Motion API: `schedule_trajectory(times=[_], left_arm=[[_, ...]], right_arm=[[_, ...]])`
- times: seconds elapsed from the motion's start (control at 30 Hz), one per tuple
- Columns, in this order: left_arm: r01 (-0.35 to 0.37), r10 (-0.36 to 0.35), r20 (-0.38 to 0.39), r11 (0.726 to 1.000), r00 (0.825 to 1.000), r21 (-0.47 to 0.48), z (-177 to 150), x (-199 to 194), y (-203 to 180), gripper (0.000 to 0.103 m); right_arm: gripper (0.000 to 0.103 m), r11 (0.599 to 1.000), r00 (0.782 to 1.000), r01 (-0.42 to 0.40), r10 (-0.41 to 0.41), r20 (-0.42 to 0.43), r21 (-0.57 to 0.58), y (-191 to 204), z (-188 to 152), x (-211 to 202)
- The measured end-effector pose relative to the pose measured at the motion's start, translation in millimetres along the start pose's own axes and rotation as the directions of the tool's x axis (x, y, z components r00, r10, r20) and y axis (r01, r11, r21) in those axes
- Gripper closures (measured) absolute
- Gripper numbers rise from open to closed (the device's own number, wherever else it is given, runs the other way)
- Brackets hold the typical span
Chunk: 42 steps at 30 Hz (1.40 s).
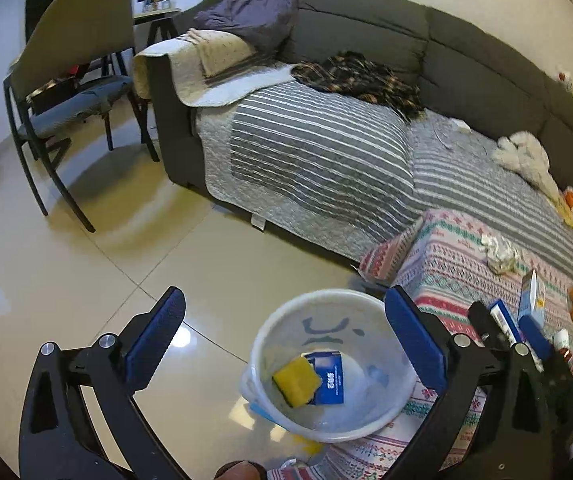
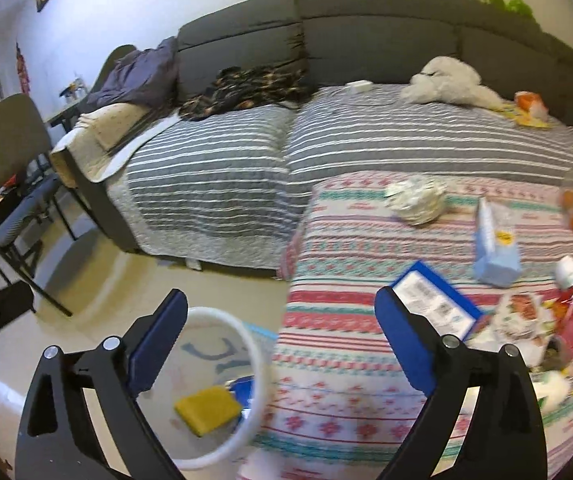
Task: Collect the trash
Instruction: 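Grasp the blue card box with the left gripper while the right grasps the white bottle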
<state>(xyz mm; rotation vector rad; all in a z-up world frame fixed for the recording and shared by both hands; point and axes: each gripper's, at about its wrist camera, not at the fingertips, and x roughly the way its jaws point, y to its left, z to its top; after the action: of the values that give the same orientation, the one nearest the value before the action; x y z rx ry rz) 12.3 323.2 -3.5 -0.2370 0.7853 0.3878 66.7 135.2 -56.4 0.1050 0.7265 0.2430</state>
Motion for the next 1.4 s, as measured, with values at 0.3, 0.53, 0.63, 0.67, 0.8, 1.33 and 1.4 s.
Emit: schedule_trajectory(times=[0.3,0.53,0.63,0.67,0.8,1.33,1.4], left_arm=[[0.000,-0.001,0.012,0.994,1.000,0.109,-13,-1,-60,0.007],[-0.003,-0.002,0.030,0.988,1.000,0.156,-22,3,-98,0.007],[0.004,-0.010,0.036,0.984,0.999,0.178,-26,3,-114,0.007],[0.010,-0.017,0.036,0.983,0.999,0.184,-27,3,-120,0.007],[0.021,-0.029,0.033,0.979,0.999,0.203,-32,3,-139,0.007],[0.087,-0.066,-0.116,0.977,0.991,0.193,-54,43,-214,0.007],[0.101,-0.076,-0.141,0.980,0.987,0.174,-55,50,-224,0.007]], right_arm=[[0.009,0.994,0.994,0.104,-0.105,0.019,0.017,-52,8,-21],[0.009,0.986,0.986,0.166,-0.166,0.032,0.011,-89,7,-34],[0.009,0.983,0.983,0.182,-0.183,0.030,0.020,-105,7,-39],[0.009,0.982,0.982,0.186,-0.187,0.029,0.023,-109,6,-40],[0.009,0.978,0.979,0.203,-0.204,0.018,0.038,-130,5,-44],[0.009,0.959,0.965,0.264,-0.262,-0.029,0.106,-211,0,-55],[0.009,0.955,0.962,0.272,-0.269,-0.046,0.116,-222,0,-53]])
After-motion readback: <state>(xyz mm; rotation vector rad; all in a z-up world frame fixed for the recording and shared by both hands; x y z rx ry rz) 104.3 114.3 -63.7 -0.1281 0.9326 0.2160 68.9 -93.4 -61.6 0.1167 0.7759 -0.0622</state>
